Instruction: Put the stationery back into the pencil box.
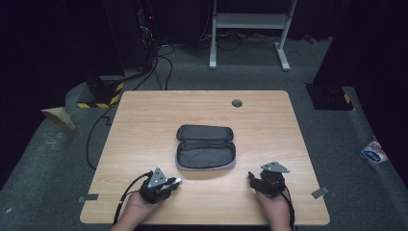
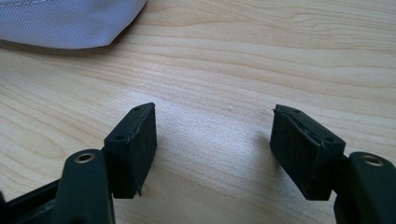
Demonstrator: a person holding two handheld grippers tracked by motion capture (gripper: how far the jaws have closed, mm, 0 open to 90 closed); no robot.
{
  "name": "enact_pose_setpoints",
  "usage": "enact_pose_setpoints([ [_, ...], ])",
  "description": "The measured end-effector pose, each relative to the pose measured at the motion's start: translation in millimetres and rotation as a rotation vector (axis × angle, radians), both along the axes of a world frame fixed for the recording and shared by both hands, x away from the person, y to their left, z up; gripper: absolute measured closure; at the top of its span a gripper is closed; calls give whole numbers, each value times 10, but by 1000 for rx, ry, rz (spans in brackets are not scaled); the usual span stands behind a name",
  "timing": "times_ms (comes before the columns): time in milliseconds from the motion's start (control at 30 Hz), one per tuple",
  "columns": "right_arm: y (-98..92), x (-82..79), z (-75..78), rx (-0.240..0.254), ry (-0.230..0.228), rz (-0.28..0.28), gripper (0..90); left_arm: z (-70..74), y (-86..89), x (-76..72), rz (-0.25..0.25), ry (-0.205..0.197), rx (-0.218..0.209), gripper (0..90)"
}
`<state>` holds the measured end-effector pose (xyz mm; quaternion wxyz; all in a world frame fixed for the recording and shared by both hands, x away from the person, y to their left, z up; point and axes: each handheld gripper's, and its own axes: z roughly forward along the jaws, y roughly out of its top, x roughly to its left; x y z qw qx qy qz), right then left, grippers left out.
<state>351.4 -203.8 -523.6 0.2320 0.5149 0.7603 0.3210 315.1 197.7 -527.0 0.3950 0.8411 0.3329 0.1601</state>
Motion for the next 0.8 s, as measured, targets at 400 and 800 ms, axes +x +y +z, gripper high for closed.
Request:
enact_pose_setpoints([
  [400,0,0,0,0,0,3,313,9,50,-4,13,6,-36,726],
  [800,1,1,1,0,0,4,312,56,127,-47,40,-42,-114,727],
])
